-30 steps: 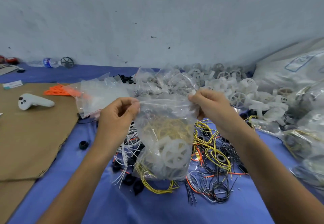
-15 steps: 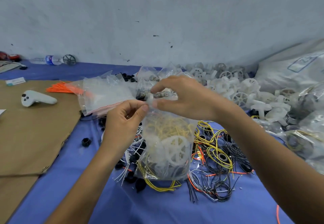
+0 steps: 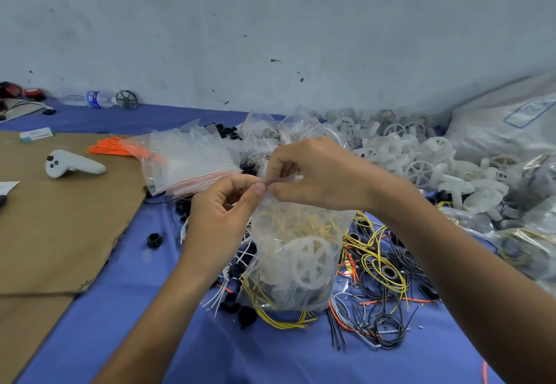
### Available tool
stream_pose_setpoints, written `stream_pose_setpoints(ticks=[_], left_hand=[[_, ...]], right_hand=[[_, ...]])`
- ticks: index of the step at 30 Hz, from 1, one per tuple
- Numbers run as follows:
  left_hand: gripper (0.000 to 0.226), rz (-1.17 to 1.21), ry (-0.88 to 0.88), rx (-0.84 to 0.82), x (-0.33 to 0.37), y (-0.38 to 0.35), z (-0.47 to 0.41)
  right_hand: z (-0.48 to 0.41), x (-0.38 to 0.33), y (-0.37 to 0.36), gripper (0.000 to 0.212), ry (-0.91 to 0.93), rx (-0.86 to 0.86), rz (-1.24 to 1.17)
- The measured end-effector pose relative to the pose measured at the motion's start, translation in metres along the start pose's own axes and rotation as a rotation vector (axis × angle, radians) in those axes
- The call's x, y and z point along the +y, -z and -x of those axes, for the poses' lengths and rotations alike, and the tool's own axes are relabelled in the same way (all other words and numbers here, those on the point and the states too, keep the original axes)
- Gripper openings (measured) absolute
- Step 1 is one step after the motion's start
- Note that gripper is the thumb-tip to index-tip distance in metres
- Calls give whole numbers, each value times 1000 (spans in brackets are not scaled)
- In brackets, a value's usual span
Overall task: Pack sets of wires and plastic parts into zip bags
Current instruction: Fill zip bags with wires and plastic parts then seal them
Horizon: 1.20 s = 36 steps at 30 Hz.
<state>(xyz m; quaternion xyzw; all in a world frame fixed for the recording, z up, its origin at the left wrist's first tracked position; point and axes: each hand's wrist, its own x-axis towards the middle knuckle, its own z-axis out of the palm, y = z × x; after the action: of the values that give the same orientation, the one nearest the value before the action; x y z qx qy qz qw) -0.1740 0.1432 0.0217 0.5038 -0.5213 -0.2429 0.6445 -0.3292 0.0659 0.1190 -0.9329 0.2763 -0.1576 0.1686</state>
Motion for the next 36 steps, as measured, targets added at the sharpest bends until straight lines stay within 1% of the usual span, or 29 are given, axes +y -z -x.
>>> stream_pose_setpoints(ticks=[8,13,17,22,24,26,28,32,36], left_hand=[[12,6,-10,-16,5,-1,3],[9,-3,-7,-10,4,1,3],[6,15,-5,-17,4,1,4],[8,10,18,-57,3,1,3],[6,11,25,-54,2,2,2],[6,8,26,-50,1,3,2],[6,-6,26,-48,0,3,3],[7,-66,13,-74,1,-1,3],[6,-69,-1,-91,2,-2,4]], right_hand=[[2,1,-3,7,3,-1,-13],[5,5,1,12,-30,-36,-56],[7,8,2,9,-47,-28,-145],[10,9,-3,6,-20,3,-67],[12,11,-4,9,-31,7,-65],[14,15,-3,17,-59,-33,-42],[15,20,-1,21,-83,-70,-45],[17,23,-3,17,-80,-86,-121],[16,25,-3,15,-95,-98,-143]])
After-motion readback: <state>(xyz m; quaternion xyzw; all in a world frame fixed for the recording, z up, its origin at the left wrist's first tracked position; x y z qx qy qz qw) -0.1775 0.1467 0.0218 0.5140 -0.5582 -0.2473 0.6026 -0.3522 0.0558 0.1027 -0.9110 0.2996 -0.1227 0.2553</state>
